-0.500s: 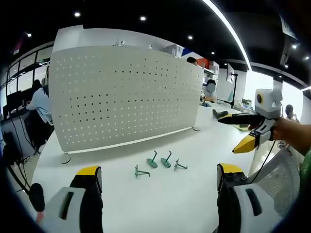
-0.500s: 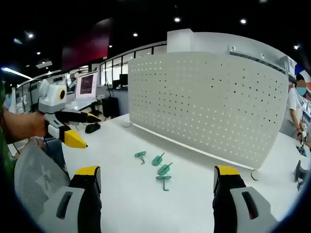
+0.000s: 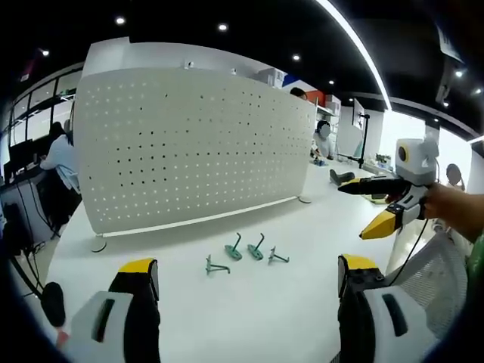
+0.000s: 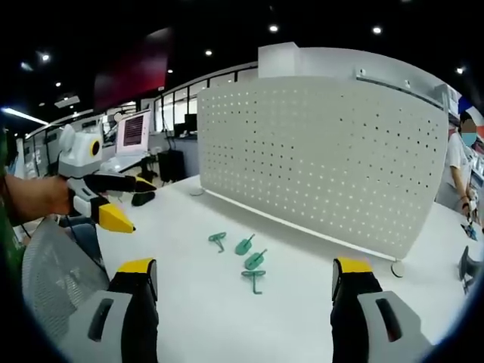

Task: Insert the hook assembly into the mounting plate slot until the hook locks in place.

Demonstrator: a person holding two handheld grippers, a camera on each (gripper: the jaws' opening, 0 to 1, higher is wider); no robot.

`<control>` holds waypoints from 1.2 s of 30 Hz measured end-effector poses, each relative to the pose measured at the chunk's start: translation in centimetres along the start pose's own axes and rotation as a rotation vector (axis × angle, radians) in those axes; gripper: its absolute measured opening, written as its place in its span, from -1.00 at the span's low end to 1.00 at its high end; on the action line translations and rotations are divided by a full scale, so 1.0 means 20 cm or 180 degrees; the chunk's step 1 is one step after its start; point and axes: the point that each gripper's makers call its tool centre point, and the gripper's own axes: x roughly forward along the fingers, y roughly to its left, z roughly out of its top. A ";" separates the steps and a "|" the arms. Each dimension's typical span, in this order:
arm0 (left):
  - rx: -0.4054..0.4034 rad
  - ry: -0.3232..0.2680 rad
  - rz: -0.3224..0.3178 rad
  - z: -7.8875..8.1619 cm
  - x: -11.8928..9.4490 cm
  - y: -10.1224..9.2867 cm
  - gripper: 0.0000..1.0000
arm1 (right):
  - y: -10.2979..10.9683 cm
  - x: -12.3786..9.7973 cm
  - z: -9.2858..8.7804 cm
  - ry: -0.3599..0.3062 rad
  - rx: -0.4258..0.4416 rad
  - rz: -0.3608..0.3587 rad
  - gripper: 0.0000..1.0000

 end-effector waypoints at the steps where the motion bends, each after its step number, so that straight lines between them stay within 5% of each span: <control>1: -0.0009 -0.0001 0.0000 0.00 0.00 0.00 1.00 | 0.00 0.00 0.00 0.0006 0.0009 0.0002 0.95; 36: -0.0030 0.0023 -0.0001 -0.03 0.00 -0.03 1.00 | -0.04 0.04 -0.03 0.0074 0.0103 0.0009 0.84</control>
